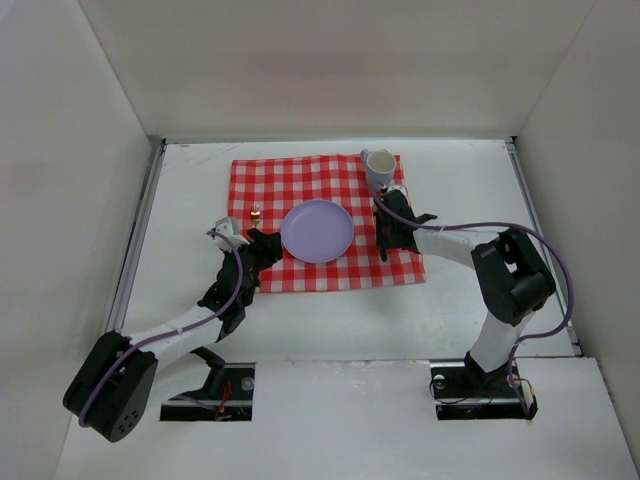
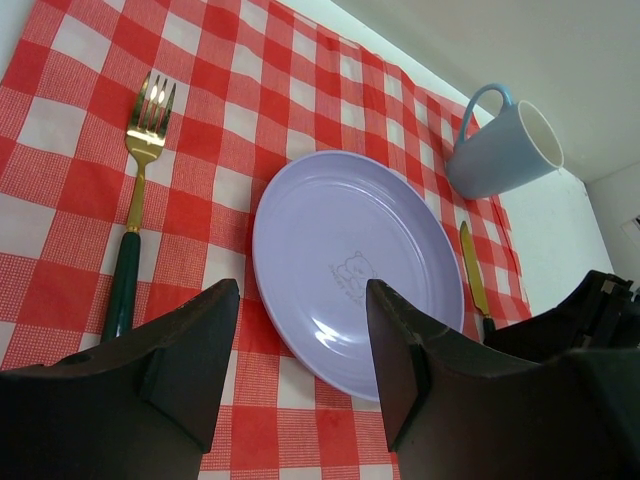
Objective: Set the dinner table for one person
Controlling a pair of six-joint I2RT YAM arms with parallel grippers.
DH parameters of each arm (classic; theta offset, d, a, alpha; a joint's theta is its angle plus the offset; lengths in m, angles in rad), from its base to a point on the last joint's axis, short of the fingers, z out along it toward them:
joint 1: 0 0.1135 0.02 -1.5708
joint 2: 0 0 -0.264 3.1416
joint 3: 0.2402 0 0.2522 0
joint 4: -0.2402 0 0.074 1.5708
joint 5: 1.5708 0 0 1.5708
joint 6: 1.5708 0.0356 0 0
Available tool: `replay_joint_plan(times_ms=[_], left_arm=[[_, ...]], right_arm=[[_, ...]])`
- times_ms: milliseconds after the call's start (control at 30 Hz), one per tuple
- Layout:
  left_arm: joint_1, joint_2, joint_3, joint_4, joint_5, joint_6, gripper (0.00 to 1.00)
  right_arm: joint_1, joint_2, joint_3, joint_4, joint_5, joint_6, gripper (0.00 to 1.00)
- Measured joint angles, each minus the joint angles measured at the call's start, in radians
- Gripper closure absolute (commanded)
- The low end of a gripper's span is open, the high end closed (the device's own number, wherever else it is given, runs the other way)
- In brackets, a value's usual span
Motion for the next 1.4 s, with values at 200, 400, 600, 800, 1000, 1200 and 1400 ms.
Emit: replay_joint_plan(times_ms=[200,400,600,800,1000,1200,1400], left_arm=[[0.0,0.0,0.0,0.002,0.0,0.003,0.49],[0.0,0.0,0.0,0.003,0.0,0.004,0.49],[0.003,0.001,0.0,0.002,-0.002,0.005,0.49],[0.043,0.0,0.032,-0.104,-0.052,-0.018,0.51],[0.085,-0.083,0.083,-0.324,-0.155,-0.069,0.57],[0.206,-0.187,0.146,-0.608,-0.245,-0.154,0.52],[0.416,-0.23,0.153,-0.814,-0.22,-0.237,0.5]], right_arm=[[0.0,0.002,0.0,0.011,0.011,0.014,0.68],[0.0,-0.005,-0.002,0.018,0.024,0.02,0.5],[0.0,-0.139,-0.023,0.018,0.047,0.023,0.4],[-0.018,-0.39,-0.125,0.145,0.132,0.078,0.55],[-0.065,-0.546,-0.338,0.323,0.195,0.208,0.88],[-0.106,-0.652,-0.526,0.395,0.257,0.339,0.72],[-0.212,-0.678,-0.623,0.454,0.278,0.433,0.46]])
